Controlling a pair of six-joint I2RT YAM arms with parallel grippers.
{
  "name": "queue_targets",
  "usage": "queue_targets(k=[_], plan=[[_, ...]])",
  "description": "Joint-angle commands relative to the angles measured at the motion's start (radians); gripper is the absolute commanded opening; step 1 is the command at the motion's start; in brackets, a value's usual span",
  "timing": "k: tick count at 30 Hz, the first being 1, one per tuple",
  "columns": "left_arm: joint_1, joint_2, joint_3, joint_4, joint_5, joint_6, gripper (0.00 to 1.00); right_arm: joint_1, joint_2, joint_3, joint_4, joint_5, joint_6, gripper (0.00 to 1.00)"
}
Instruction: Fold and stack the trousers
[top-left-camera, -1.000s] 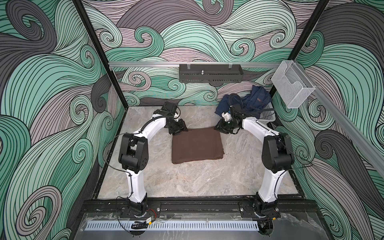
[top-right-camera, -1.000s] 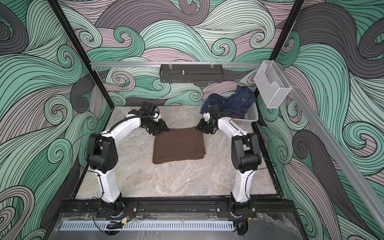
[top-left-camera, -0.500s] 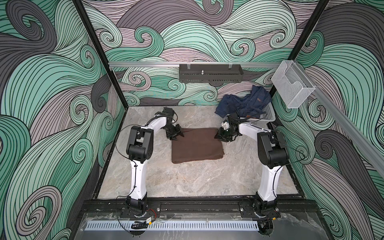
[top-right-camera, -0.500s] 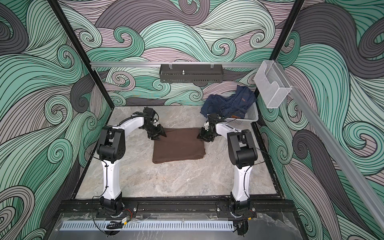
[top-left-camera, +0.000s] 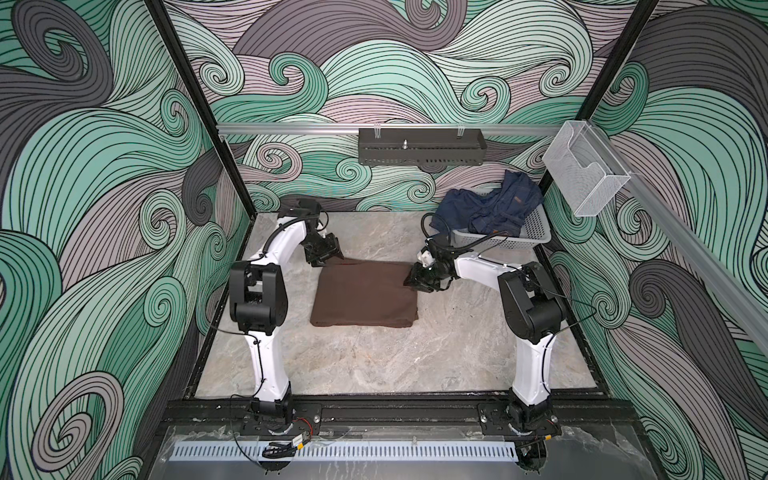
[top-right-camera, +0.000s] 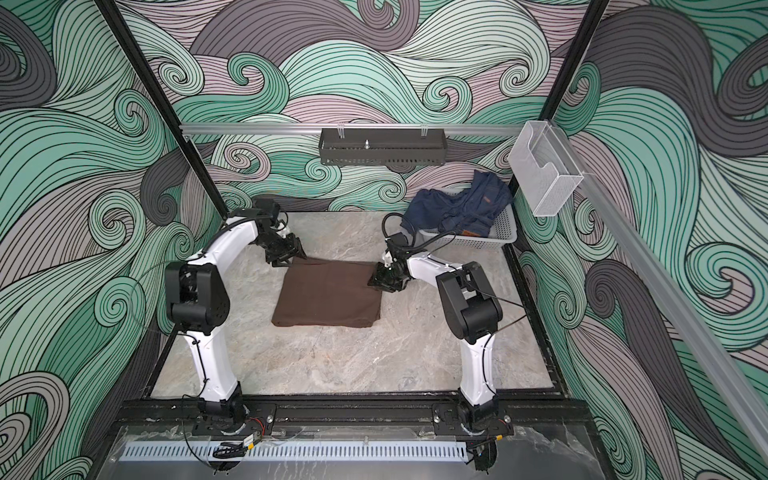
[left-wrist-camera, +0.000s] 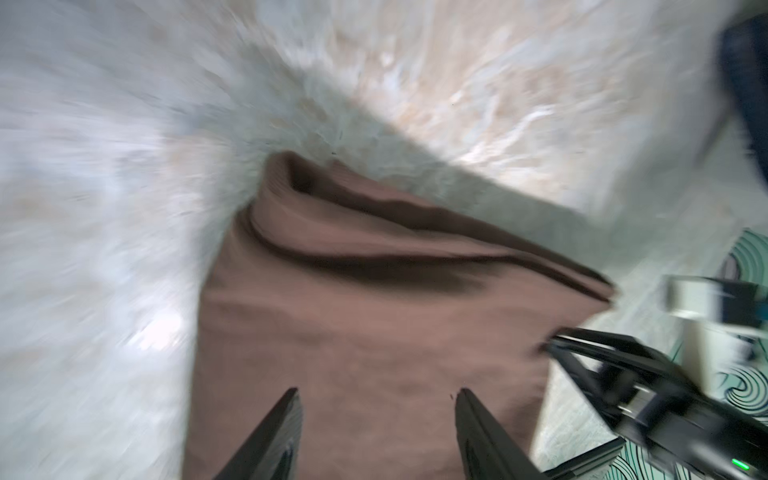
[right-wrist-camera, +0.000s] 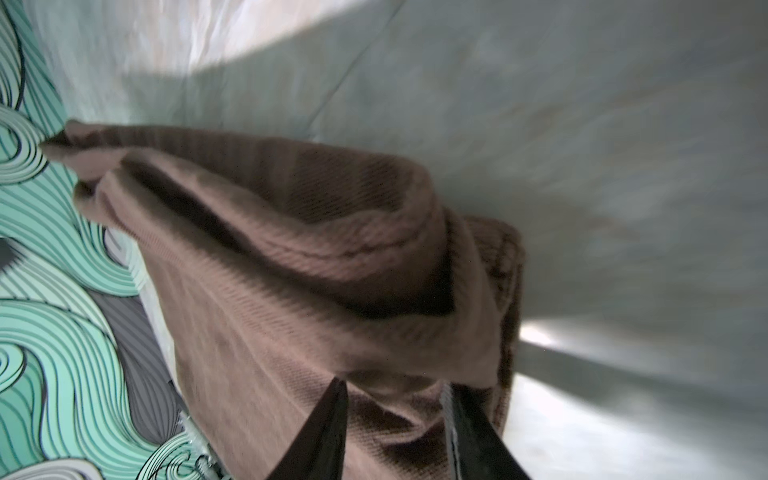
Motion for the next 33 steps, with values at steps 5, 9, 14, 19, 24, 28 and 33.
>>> queue_targets(k=[5, 9, 14, 19, 24, 28, 33], plan=[[-0.032, -0.356, -0.224, -0.058, -0.122, 0.023, 0.69, 0.043, -0.151, 0.041, -0.091, 0.097, 0.03, 0.6], [-0.084, -0.472, -0.38, -0.016, -0.195, -0.013, 0.81, 0.044, -0.307, 0.024, -0.171, 0.194, -0.04, 0.69], [-0.179, -0.475, -0.502, 0.053, -0.219, -0.067, 0.99, 0.046, -0.504, -0.107, -0.177, 0.259, -0.093, 0.71], [-0.324, -0.364, -0.523, 0.115, -0.301, -0.155, 0.99, 0.047, -0.664, -0.248, -0.176, 0.288, -0.107, 0.71], [-0.392, -0.241, -0.551, 0.227, -0.329, -0.231, 0.99, 0.046, -0.771, -0.339, -0.188, 0.307, -0.124, 0.71], [-0.403, -0.146, -0.526, 0.236, -0.354, -0.242, 0.99, 0.046, -0.816, -0.378, -0.179, 0.326, -0.135, 0.72], [-0.4, -0.045, -0.479, 0.187, -0.412, -0.25, 0.99, 0.044, -0.821, -0.386, -0.179, 0.326, -0.145, 0.72]])
